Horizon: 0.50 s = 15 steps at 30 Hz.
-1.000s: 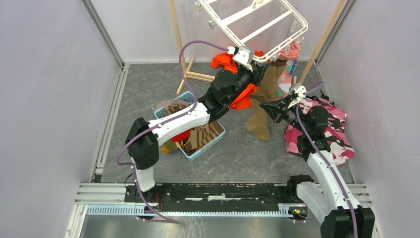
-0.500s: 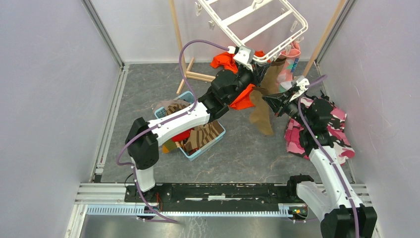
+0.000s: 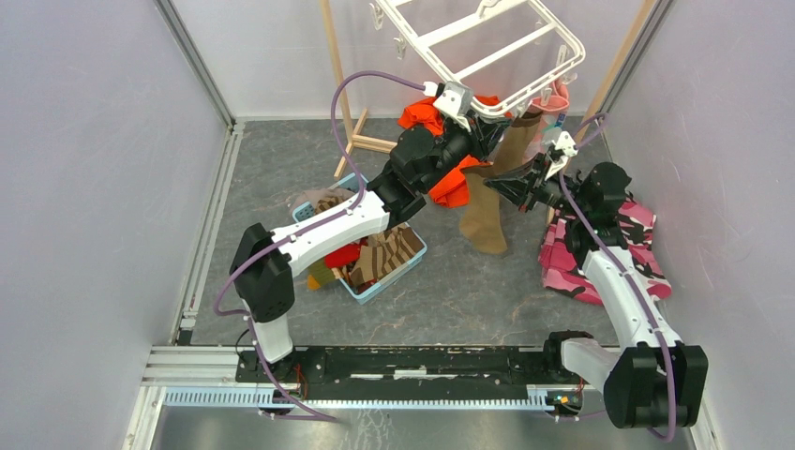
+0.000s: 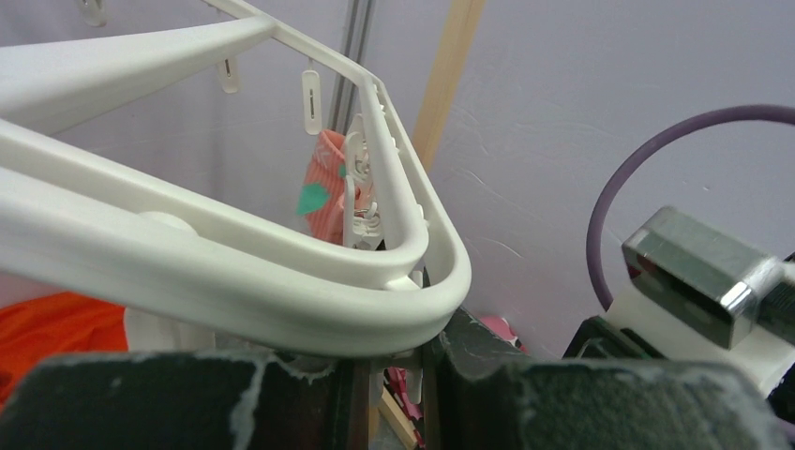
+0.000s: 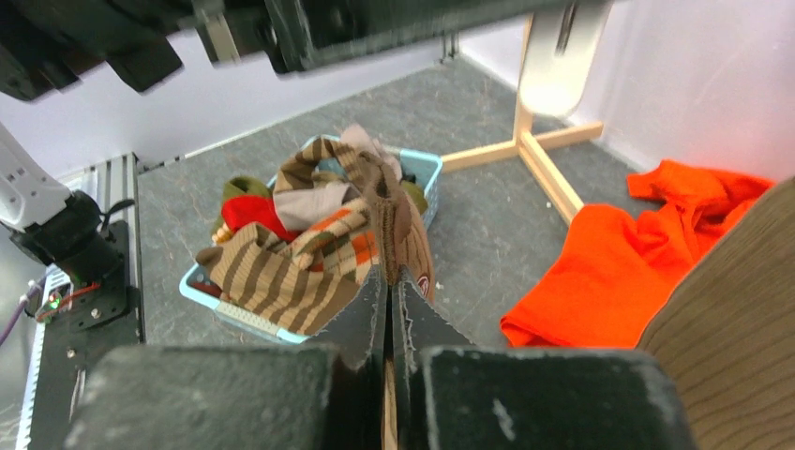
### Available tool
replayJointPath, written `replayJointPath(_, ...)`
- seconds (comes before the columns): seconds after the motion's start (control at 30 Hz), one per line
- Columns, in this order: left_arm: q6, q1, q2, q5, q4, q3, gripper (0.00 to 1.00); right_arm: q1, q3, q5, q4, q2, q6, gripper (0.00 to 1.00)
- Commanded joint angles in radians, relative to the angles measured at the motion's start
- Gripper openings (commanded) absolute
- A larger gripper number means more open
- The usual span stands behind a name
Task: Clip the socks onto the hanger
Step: Open the clamp at the hanger.
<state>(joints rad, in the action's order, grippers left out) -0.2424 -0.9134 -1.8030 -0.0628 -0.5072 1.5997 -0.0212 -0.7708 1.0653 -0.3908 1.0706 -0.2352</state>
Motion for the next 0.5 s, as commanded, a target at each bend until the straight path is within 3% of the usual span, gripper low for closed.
replayJointPath(0.0,-0.065,0.013,0.05,0.045,-0.044,-0.006,0.02,0.016,-0.013,0.031,-0.264,0.019,-0.176,0.0)
replayJointPath(0.27,-0.1,0.027,0.054,0.094,-0.073,-0.023,0.02,0.016,-0.008,0.016,-0.416,0.08,-0.321,0.0)
replayJointPath(0.47,-0.14,0.042,0.06,0.133,-0.111,-0.041,0.02,0.06,0.028,0.009,-0.665,0.134,-0.541,0.0)
